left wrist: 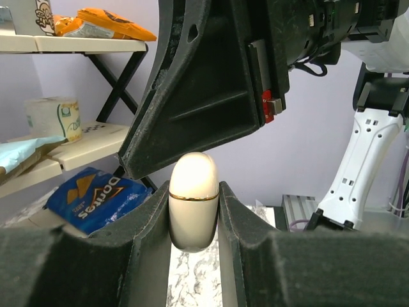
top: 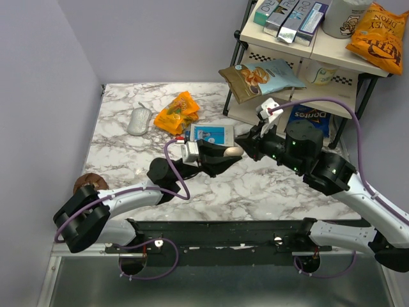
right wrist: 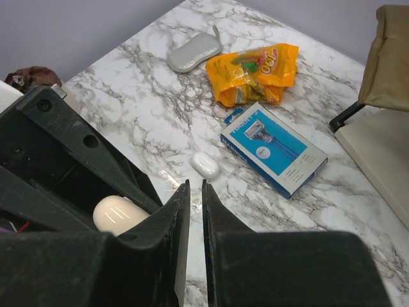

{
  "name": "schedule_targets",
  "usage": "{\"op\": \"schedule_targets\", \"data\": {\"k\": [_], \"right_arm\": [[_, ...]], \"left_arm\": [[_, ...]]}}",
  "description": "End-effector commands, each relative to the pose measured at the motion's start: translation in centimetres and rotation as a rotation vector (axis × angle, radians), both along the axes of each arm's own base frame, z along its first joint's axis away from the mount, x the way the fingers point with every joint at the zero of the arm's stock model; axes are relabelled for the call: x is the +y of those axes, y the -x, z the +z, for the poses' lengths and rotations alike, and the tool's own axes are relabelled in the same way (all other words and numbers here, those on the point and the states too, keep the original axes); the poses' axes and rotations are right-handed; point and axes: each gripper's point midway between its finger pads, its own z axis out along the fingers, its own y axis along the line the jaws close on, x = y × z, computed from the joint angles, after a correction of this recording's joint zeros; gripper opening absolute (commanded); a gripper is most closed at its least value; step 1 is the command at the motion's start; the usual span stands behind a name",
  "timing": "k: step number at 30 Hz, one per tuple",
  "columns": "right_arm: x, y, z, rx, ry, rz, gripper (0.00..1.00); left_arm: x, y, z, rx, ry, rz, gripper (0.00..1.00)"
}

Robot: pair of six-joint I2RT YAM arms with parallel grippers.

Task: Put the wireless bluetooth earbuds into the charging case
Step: Close the charging case, then place the charging case at the center of the board.

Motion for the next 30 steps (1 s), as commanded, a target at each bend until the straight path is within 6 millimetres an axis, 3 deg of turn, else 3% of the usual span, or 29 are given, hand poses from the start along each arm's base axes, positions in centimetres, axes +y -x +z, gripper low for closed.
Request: {"op": "schedule_targets", "data": {"k": [1,3,4,5,7,10,11,12,17,22,23,25,26,28,29,30], "right_arm": [[-0.1,0.7,-0.7,0.015,0.005,0.015,0.23],[-1.2,-0.1,-0.1,0.031,-0.042,-0.082,0.3],[-2.7,-1.3,0.2,0.02,-0.055,-0.195,0.34],[-3.6,-1.8,0.5,0.018,-0.075,-0.264,0.43],[-6.6,-3.0,1.0,0.018,-0.146,-0.445,0.49],[-9.2,-3.9,0.8,0.042,-0.237,-0.548,0.56],[-9.5,-4.2,-0.6,0.062,-0.23,-0.559,0.59],[-10.2,-4.7,-1.4,0.075,-0.231,-0.583,0.6],[-9.8,-4.8,-4.9,0.142,-0.198,-0.579,0.62],[-9.5,-4.3,-6.7,0.174,-0.192,-0.56,0.62],[-9.6,-4.1,-6.9,0.175,-0.193,-0.557,0.62],[-9.7,-3.7,-7.3,0.179,-0.191,-0.545,0.63],[-9.8,-3.5,-7.5,0.178,-0.188,-0.542,0.63],[-10.1,-3.1,-7.8,0.181,-0.187,-0.539,0.63],[-10.1,-3.0,-7.9,0.184,-0.189,-0.534,0.63],[-10.2,-2.8,-8.1,0.189,-0.184,-0.537,0.63]], "left_arm": [[2.2,1.7,5.7,-0.191,0.208,0.012,0.0],[2.1,1.4,5.3,-0.17,0.193,0.02,0.0],[2.1,1.0,5.1,-0.149,0.19,0.035,0.0],[1.8,0.4,4.2,-0.109,0.158,0.046,0.0],[1.6,-0.6,2.2,-0.015,0.104,0.073,0.0],[1.7,-3.2,-1.9,0.218,-0.003,0.173,0.0],[1.6,-4.1,-4.3,0.329,-0.068,0.207,0.0],[1.6,-4.5,-5.5,0.384,-0.098,0.225,0.0],[1.1,-6.0,-13.8,0.744,-0.269,0.291,0.0],[-0.3,-6.8,-17.2,0.909,-0.272,0.28,0.0],[-0.7,-7.0,-18.9,0.945,-0.303,0.288,0.0],[-1.8,-7.5,-19.4,0.981,-0.315,0.27,0.0],[-2.3,-7.7,-21.2,1.02,-0.354,0.276,0.0],[-3.4,-8.5,-21.4,1.043,-0.362,0.263,0.0],[-3.7,-8.6,-23.3,1.087,-0.404,0.268,0.0],[-4.3,-9.1,-23.1,1.094,-0.401,0.265,0.0]]}}
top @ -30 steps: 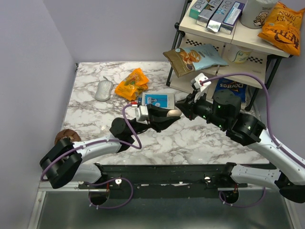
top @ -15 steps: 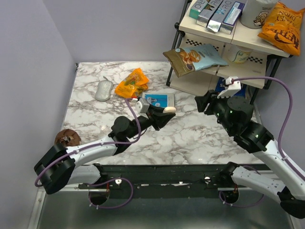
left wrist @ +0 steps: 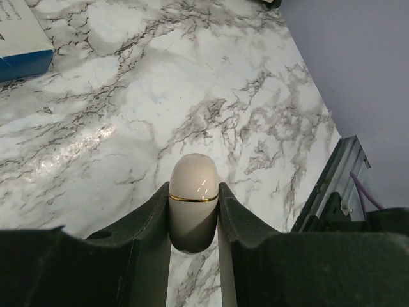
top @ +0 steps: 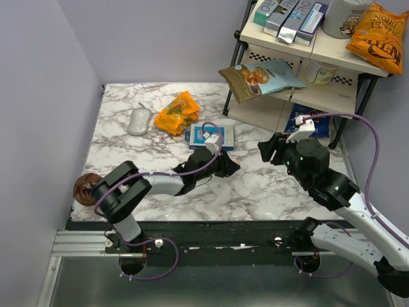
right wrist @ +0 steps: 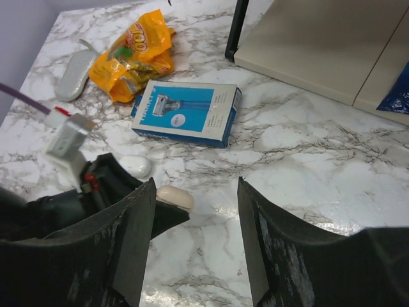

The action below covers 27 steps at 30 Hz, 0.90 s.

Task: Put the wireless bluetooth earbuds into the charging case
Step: Place the charging case at the center of the board.

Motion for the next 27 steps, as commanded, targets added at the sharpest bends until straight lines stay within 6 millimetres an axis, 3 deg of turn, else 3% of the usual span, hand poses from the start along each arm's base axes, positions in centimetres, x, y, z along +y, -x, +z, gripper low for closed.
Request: {"op": "schedule_targets", "data": {"k": [1,2,9,13,17,23,24,26,27], "right_arm": [[-0.2,0.9,-0.3,0.004,-0.027,0.016,0.63],[-0.2,1.0,-0.3,0.005,-0.028,0.022,0.63],[-0.6,1.5,-1.3,0.027,-0.006,0.029,0.64],[-0.5,1.6,-1.8,0.035,-0.002,0.033,0.64],[-0.6,1.6,-1.9,0.035,0.001,0.03,0.64],[-0.8,1.6,-2.1,0.035,0.01,0.022,0.64],[-0.9,1.6,-2.2,0.036,0.012,0.02,0.64],[-0.9,1.5,-2.3,0.038,0.013,0.015,0.64],[-0.9,1.5,-2.5,0.041,0.017,0.017,0.64]], "left_arm": [[-2.1,-1.7,-0.9,0.11,0.013,0.014,0.0],[-2.2,-1.8,-2.5,0.153,-0.015,0.023,0.0],[-1.8,-2.8,-6.7,0.254,-0.102,0.072,0.01],[-1.1,-3.1,-8.4,0.285,-0.155,0.093,0.13],[-0.6,-3.2,-9.5,0.303,-0.207,0.103,0.33],[0.4,-3.0,-9.7,0.306,-0.259,0.119,0.59],[0.8,-2.9,-9.7,0.306,-0.269,0.123,0.76],[1.4,-2.6,-9.5,0.309,-0.291,0.125,0.99],[1.8,-2.5,-9.5,0.305,-0.304,0.125,0.99]]}}
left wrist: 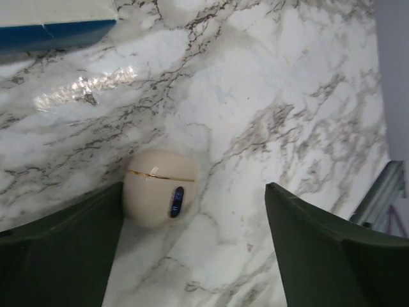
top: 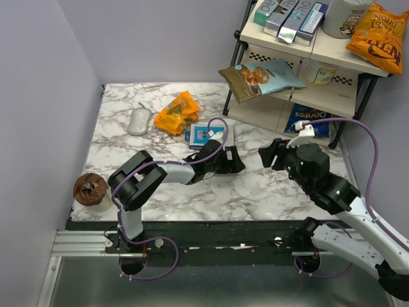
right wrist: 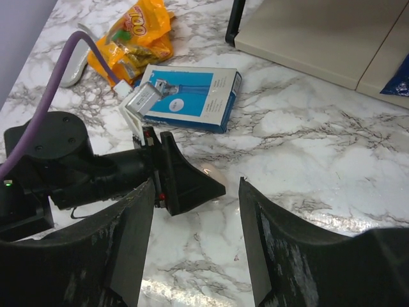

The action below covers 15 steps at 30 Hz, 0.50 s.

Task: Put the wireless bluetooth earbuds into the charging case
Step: Place the charging case at the center of the board, then reset both arms

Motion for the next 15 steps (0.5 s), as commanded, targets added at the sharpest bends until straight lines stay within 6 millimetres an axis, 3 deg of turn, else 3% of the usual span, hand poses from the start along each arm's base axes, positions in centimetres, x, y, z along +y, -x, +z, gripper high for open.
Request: {"op": "schedule_targets", "data": {"k": [1,4,9,15], "right_arm": [[-0.3,0.2,-1.2,0.023,0.014,-0.006,0.64],[-0.3,0.2,-1.4,0.026,0.008,-0.01,0.64],[-0.2,0.1,-1.8,0.027,0.005,-0.013,0.64],[-0.2,-0.3,-2.7,0.03,0.016,-0.03,0.64]], "left_arm": [[3.6,1.3,-2.6,0.061,-0.161,0.028,0.99],[5.2,1.1,-1.3,0.034,-0.202,0.049,0.99],[9.2,1.2,3.2,-0.055,-0.29,0.132,0.99],[14.3,-0.1,8.1,-0.179,-0.355,0.398,0.99]]}}
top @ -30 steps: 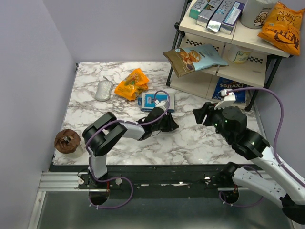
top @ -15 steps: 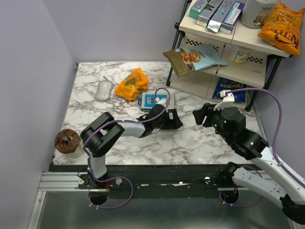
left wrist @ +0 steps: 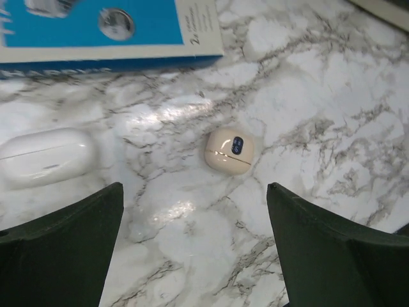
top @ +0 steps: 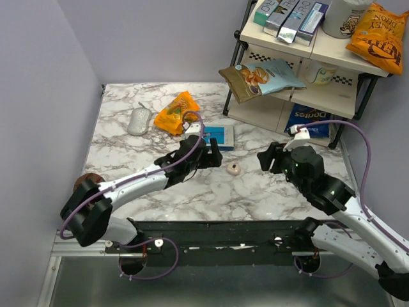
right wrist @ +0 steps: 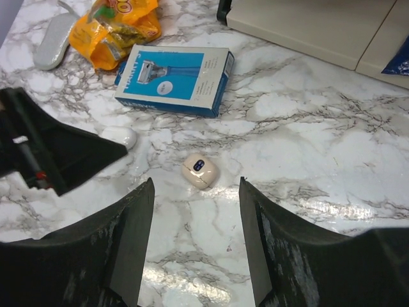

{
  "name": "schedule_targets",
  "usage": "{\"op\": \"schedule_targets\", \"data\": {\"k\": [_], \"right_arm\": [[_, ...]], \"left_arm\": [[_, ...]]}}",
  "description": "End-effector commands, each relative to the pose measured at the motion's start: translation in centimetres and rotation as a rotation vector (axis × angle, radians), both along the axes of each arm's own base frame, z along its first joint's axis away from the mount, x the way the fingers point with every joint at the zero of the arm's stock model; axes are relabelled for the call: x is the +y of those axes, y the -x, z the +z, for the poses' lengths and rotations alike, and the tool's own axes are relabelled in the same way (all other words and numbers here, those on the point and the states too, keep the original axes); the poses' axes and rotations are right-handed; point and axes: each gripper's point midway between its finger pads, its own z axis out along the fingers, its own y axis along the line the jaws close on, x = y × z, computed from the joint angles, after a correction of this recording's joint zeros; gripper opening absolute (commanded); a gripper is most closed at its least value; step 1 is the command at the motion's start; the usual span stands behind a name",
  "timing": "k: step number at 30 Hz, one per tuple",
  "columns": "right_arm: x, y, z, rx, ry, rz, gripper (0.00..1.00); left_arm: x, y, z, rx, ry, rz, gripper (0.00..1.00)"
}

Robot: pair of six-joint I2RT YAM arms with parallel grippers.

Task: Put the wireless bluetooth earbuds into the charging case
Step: Reset both arms

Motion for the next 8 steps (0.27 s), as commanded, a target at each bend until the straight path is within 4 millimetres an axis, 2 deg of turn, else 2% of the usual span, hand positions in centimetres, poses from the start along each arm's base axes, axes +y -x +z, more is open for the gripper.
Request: {"op": "schedule_targets", "data": {"k": [1,4,8], "right_arm": [[-0.2,-0.5,-0.4,-0.009,-0.005,-0.029,0.64],[-0.2,-0.7,-1.0,-0.004,0.012,-0.035,0.64],[-0.2,-1.0,-1.1,-0.004,0.02,-0.041,0.64]], "left_arm": [[5.8,-1.2,1.7,-0.085,-0.14,0.261,0.99],[7.0,-1.0,1.8,-0.089,-0.169,0.31,0.99],[6.5,-0.7,2.1,-0.094,-0.149,0.28,0.99]]}}
